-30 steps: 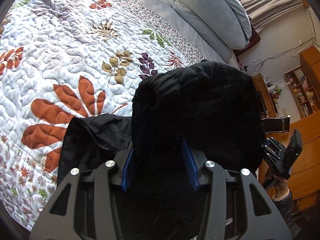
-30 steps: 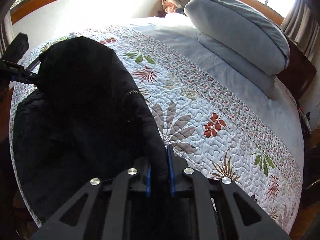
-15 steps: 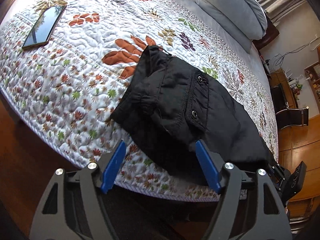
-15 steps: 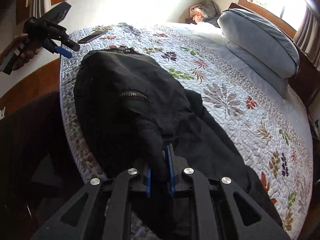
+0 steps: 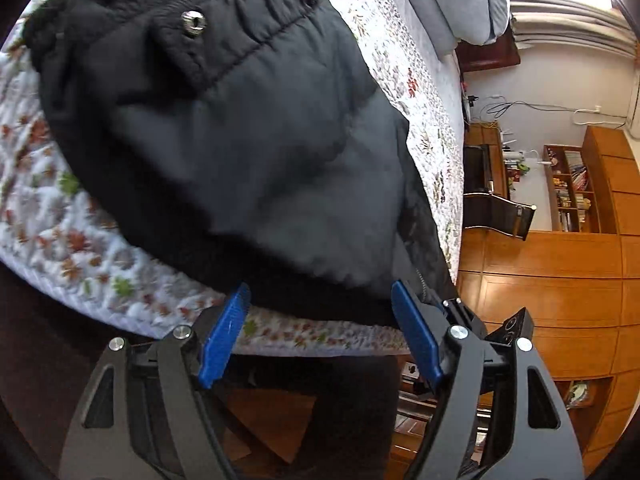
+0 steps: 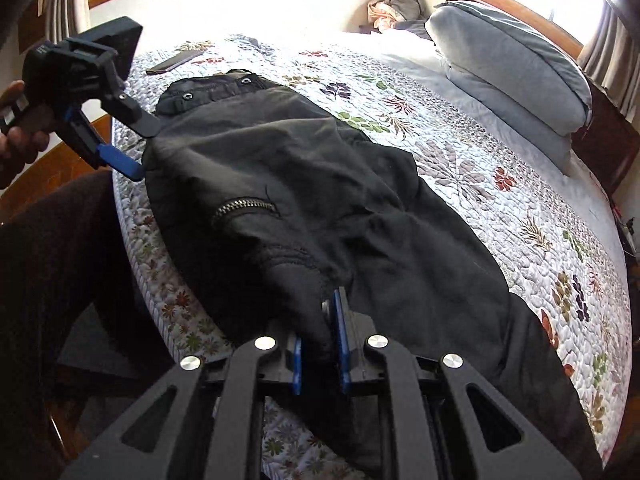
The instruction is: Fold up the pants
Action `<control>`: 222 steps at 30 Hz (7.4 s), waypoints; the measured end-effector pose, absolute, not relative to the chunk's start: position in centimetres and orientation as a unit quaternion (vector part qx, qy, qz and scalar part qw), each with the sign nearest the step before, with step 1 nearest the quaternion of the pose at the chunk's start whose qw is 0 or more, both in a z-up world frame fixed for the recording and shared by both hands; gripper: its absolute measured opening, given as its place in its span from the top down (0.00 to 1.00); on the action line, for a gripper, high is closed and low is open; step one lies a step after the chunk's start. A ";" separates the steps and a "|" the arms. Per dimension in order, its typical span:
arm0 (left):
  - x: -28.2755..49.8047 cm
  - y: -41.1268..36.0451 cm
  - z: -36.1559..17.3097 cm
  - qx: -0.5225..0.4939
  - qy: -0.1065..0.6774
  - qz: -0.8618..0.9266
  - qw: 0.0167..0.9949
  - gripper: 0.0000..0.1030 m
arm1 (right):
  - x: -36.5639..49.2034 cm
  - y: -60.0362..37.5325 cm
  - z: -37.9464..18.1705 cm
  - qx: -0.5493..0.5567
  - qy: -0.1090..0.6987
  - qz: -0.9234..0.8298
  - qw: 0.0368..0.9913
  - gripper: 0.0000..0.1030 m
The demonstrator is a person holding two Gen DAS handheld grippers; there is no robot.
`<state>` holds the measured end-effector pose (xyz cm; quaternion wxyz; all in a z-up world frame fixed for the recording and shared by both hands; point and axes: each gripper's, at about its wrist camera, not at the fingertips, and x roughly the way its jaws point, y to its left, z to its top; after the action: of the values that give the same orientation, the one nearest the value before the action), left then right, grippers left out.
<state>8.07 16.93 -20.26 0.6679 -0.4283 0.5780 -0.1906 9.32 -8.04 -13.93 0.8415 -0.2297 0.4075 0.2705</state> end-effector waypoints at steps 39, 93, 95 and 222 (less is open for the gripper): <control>7.2 18.2 -20.0 -0.334 0.596 -0.094 0.724 0.52 | 3.4 -18.4 -13.9 -0.053 0.419 0.224 0.878 0.30; 6.2 10.4 -12.7 -0.173 0.526 0.015 0.833 0.05 | -15.2 -56.9 -18.9 0.588 0.166 -0.154 0.777 0.31; 6.2 10.6 -12.6 -0.171 0.524 0.020 0.834 0.05 | -15.8 -57.0 -20.1 0.608 0.153 -0.151 0.764 0.28; 4.1 24.4 -14.2 -0.312 0.473 0.081 0.820 0.05 | 6.7 -15.3 -13.5 -0.044 0.424 0.157 0.891 0.85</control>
<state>4.15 24.36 -14.22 0.8201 -0.3120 0.4728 0.0807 6.69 -15.33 -13.54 0.8908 -0.0437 0.4242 0.1566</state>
